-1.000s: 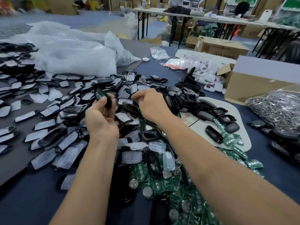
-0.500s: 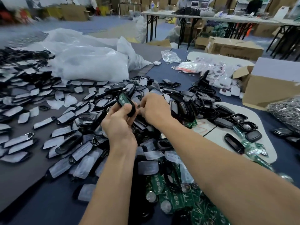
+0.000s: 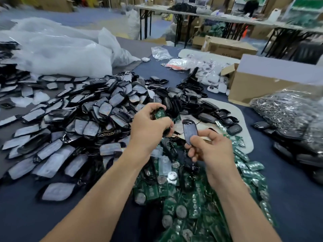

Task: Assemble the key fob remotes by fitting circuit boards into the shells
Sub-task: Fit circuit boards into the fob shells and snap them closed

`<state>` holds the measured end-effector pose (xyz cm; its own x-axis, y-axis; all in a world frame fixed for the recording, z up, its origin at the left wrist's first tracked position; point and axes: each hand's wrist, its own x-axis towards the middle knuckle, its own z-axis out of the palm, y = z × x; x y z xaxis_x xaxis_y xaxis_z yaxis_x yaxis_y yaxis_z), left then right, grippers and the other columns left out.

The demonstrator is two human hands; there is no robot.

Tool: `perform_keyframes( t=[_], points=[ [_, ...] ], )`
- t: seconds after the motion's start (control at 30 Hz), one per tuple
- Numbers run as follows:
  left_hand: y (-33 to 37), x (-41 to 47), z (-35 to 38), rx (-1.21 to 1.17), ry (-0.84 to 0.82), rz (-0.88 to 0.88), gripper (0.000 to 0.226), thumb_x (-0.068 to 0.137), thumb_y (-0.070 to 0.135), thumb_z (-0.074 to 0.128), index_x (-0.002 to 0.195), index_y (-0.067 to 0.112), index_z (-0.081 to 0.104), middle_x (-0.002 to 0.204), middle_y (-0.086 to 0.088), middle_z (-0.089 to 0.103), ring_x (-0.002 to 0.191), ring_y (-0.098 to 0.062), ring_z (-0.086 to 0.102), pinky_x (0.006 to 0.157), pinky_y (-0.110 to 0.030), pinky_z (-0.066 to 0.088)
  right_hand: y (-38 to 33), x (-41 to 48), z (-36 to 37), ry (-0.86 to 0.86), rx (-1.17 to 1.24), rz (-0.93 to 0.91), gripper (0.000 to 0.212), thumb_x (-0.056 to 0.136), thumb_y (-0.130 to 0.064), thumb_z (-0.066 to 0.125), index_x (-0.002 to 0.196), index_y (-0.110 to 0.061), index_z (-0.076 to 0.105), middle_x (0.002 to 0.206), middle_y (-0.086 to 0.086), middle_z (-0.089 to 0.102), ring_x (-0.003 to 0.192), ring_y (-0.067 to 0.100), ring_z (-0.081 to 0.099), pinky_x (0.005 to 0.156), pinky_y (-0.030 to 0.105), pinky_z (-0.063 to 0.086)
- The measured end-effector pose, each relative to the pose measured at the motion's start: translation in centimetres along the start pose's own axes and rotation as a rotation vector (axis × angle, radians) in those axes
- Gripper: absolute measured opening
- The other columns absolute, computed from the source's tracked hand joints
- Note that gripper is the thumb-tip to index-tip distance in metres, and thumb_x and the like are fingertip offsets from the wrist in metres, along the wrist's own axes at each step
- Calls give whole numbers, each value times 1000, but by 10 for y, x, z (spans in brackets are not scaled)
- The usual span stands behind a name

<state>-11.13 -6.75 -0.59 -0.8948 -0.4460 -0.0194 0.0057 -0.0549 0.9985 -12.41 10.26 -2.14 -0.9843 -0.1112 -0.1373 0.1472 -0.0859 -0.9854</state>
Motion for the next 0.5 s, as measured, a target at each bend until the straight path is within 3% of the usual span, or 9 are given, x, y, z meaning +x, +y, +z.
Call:
perform_keyframes(
  t=[0.13, 0.27, 0.33, 0.43, 0.5],
  points=[
    [-6, -12, 13, 395, 50, 98, 40, 68, 28, 67, 97, 54, 57, 66, 5, 74, 52, -24, 69, 50, -46, 57, 5, 0, -4, 16, 39, -5, 8, 93, 3, 69, 90, -5, 69, 68, 14, 72, 49, 18, 62, 43, 25, 48],
    [-8, -14, 16, 393, 83, 159, 35, 81, 21, 71, 94, 52, 60, 81, 16, 73, 41, -8, 50, 39, -28, 42, 5, 1, -4, -35, 64, 9, 8, 94, 4, 68, 91, -4, 69, 68, 10, 72, 52, 18, 65, 47, 24, 51],
    [-9, -14, 16, 381, 80, 159, 37, 86, 14, 70, 96, 48, 61, 79, 17, 71, 44, -7, 46, 41, -24, 39, 3, 1, -5, -49, 95, 14, 8, 93, 5, 68, 93, -2, 69, 72, 12, 74, 52, 17, 65, 47, 23, 51],
    [-9, -16, 16, 392, 45, 182, 40, 73, 21, 67, 100, 49, 60, 70, 20, 66, 51, -4, 50, 50, -21, 42, 1, 1, -5, -66, 140, 30, 6, 94, 7, 67, 97, 1, 68, 73, 11, 74, 50, 16, 63, 46, 23, 50],
    [-9, -18, 14, 512, 5, 321, 48, 70, 18, 67, 104, 51, 60, 77, 21, 67, 64, -4, 60, 58, -16, 46, 0, 0, -4, -64, 167, 45, 7, 93, 7, 66, 96, 1, 68, 73, 10, 74, 48, 15, 62, 44, 22, 49]
  ],
)
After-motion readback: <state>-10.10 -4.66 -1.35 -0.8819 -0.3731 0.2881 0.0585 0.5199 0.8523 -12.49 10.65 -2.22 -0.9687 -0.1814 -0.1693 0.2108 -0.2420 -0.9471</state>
